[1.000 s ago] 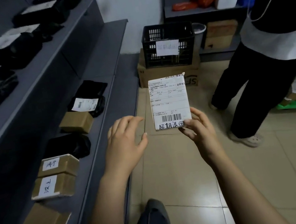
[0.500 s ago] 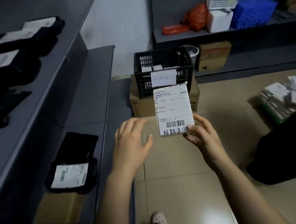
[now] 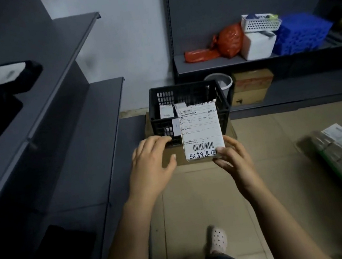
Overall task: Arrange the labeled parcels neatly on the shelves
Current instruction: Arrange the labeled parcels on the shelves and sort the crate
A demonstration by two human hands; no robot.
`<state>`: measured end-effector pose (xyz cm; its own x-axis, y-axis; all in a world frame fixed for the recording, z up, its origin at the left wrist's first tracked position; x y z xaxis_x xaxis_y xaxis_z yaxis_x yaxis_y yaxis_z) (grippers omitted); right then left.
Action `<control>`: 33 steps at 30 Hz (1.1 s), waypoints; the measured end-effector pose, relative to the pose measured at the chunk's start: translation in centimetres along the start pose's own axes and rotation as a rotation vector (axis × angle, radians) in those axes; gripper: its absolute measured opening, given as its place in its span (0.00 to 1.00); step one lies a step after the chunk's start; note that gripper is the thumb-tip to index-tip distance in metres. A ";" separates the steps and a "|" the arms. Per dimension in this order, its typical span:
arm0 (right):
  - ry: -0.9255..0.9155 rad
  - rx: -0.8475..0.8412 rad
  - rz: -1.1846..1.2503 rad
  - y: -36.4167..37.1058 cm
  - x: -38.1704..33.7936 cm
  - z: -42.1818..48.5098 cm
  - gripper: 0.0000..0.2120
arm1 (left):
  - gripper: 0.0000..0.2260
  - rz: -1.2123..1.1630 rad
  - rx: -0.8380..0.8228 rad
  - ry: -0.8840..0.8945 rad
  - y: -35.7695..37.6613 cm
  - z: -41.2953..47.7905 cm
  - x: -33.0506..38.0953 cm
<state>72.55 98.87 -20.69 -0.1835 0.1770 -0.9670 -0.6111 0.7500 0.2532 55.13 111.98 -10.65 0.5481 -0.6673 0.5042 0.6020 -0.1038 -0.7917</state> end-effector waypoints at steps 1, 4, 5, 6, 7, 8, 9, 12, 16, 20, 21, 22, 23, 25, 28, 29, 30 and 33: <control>-0.002 -0.011 -0.002 0.1 -0.2 2.5 0.29 | 0.17 0.002 0.010 0.001 0.8 2.1 0.2; -0.005 -0.051 -0.014 0.3 -0.9 9.5 0.29 | 0.17 0.005 0.041 -0.024 3.1 7.9 0.6; -0.007 -0.066 -0.021 0.4 -1.2 11.6 0.29 | 0.17 0.004 0.051 -0.035 3.8 9.6 0.6; -0.009 -0.077 -0.029 0.4 -1.4 13.6 0.29 | 0.17 0.005 0.056 -0.044 4.5 11.1 0.7; -0.008 -0.083 -0.032 0.5 -1.6 15.4 0.29 | 0.17 0.009 0.059 -0.050 5.2 12.6 0.7; -0.003 -0.085 -0.034 0.5 -1.7 17.1 0.30 | 0.17 0.014 0.061 -0.054 5.8 13.9 0.6; 0.003 -0.086 -0.035 0.6 -1.7 18.6 0.32 | 0.17 0.018 0.059 -0.058 6.5 15.1 0.5; 0.027 -0.089 -0.060 0.7 -1.1 22.4 0.34 | 0.17 0.024 0.049 -0.079 8.4 18.6 -0.4; 0.060 -0.085 -0.087 0.7 0.4 27.5 0.33 | 0.17 0.029 0.019 -0.085 11.2 23.6 -1.7; 0.091 -0.058 -0.097 1.3 1.9 33.1 0.34 | 0.16 0.038 -0.028 -0.066 14.1 29.6 -3.4; 0.093 -0.055 -0.101 1.7 2.2 34.7 0.33 | 0.16 0.043 -0.040 -0.060 14.9 31.3 -3.9; 0.091 -0.052 -0.104 2.0 2.5 36.3 0.32 | 0.17 0.048 -0.057 -0.053 15.8 33.2 -4.4; 0.088 -0.048 -0.107 2.5 2.7 38.0 0.31 | 0.17 0.050 -0.075 -0.046 16.6 35.1 -5.0; 0.082 -0.032 -0.111 3.5 3.1 41.5 0.29 | 0.17 0.046 -0.112 -0.029 18.2 39.1 -6.0; 0.087 0.019 -0.107 4.5 3.8 46.5 0.25 | 0.17 0.038 -0.148 -0.004 20.2 44.4 -7.7; 0.094 0.044 -0.105 4.5 4.2 48.0 0.25 | 0.18 0.038 -0.161 0.007 21.0 46.0 -8.2; 0.102 0.070 -0.104 4.4 4.5 49.4 0.25 | 0.18 0.042 -0.171 0.023 21.8 47.4 -8.8; 0.133 0.132 -0.111 3.6 6.2 53.1 0.25 | 0.18 0.061 -0.199 0.054 24.9 50.9 -10.7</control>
<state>110.04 136.52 -27.33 -0.2258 0.0091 -0.9741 -0.5291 0.8384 0.1305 93.85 154.08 -18.23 0.5445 -0.7149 0.4386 0.4394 -0.2023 -0.8752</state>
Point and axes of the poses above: each hand's wrist, its own z-axis towards the middle knuckle, its own y-axis out of the palm, x = y × z, the point moved 9 cm from there along z, towards the middle knuckle, and after that the axes turned 10 degrees about -y, right-handed, at the moved point
